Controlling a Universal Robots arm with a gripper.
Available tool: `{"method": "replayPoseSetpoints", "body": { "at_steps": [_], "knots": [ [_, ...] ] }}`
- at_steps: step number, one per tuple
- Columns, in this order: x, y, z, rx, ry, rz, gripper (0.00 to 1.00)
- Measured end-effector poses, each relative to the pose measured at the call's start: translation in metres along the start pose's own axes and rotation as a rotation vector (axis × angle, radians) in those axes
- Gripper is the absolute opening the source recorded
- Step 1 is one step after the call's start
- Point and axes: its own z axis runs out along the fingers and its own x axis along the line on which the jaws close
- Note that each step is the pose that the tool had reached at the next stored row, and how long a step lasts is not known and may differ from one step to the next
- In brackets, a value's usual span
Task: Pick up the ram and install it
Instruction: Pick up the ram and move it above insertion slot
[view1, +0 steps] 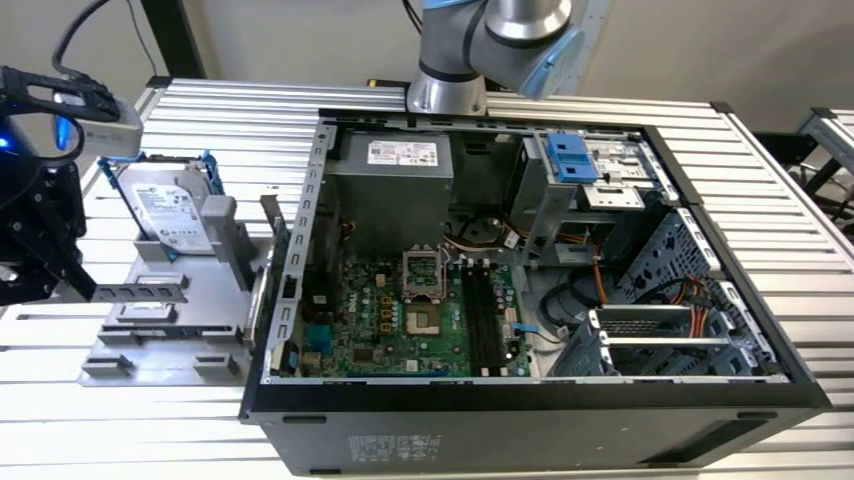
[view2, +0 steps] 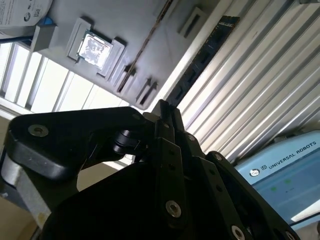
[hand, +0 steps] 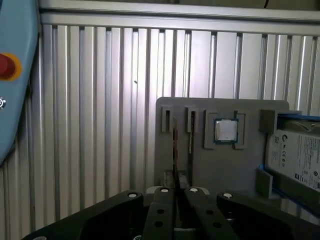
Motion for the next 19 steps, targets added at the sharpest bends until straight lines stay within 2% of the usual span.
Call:
{"method": "replayPoseSetpoints", "body": {
  "at_steps": [19],
  "knots": [
    [-0.0011,0.0004,-0.0420,0.0001,-0.0001,0.000,0.00]
  ]
}}
